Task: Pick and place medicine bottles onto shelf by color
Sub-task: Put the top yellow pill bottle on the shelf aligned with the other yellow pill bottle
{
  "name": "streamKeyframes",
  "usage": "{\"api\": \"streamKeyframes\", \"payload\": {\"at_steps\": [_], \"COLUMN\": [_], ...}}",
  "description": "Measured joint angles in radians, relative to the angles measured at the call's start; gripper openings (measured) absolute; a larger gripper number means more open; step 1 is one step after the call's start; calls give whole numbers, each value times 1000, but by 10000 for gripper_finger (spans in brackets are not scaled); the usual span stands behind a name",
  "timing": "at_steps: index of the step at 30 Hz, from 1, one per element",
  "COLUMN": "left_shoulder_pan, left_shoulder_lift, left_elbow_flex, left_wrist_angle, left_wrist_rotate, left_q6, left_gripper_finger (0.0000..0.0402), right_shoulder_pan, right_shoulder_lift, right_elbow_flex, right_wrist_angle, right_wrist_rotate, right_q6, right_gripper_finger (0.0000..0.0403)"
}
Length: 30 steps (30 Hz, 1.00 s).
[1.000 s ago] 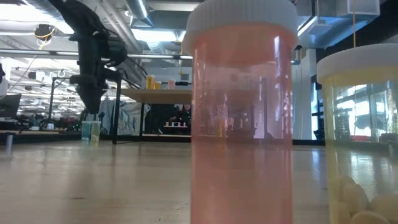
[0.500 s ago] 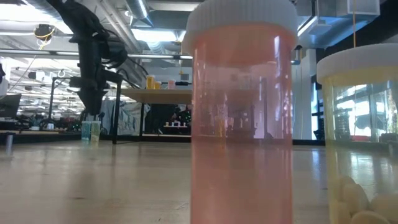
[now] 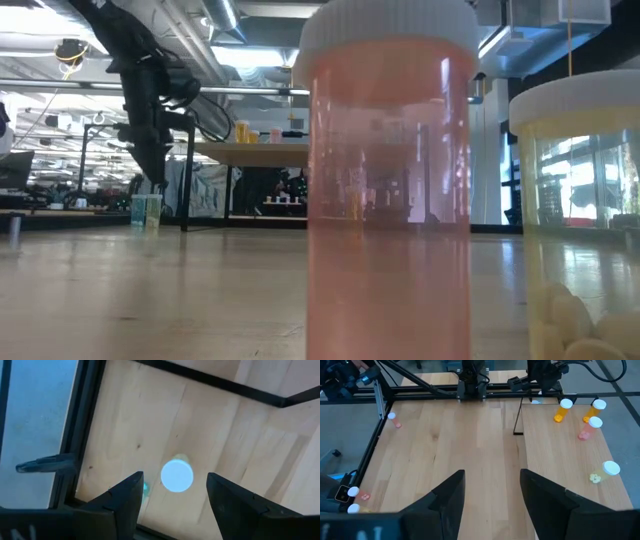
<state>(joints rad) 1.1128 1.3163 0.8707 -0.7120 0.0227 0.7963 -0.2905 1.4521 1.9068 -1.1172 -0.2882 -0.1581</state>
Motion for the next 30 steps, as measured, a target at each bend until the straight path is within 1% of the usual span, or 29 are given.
{"api": "streamKeyframes", "payload": {"at_steps": [8, 26, 30], "left_shoulder_pan": [20, 19, 19], "left_shoulder_lift": [4, 105, 135], "left_elbow_flex": [0, 0, 0], "left_wrist_angle": [7, 14, 10], "left_wrist_rotate": [-1, -5, -5], "left_q6": [-32, -65, -65], "left_gripper_finger": [212, 212, 212], "right_shoulder_pan": [0, 0, 0], "right_shoulder_lift": [0, 0, 0], "right_elbow_flex": [0, 0, 0], "right_wrist_angle": [0, 8, 8], "right_wrist_rotate": [0, 1, 18], "right_q6": [0, 0, 0], "right_gripper_finger": [193, 193, 193]}}
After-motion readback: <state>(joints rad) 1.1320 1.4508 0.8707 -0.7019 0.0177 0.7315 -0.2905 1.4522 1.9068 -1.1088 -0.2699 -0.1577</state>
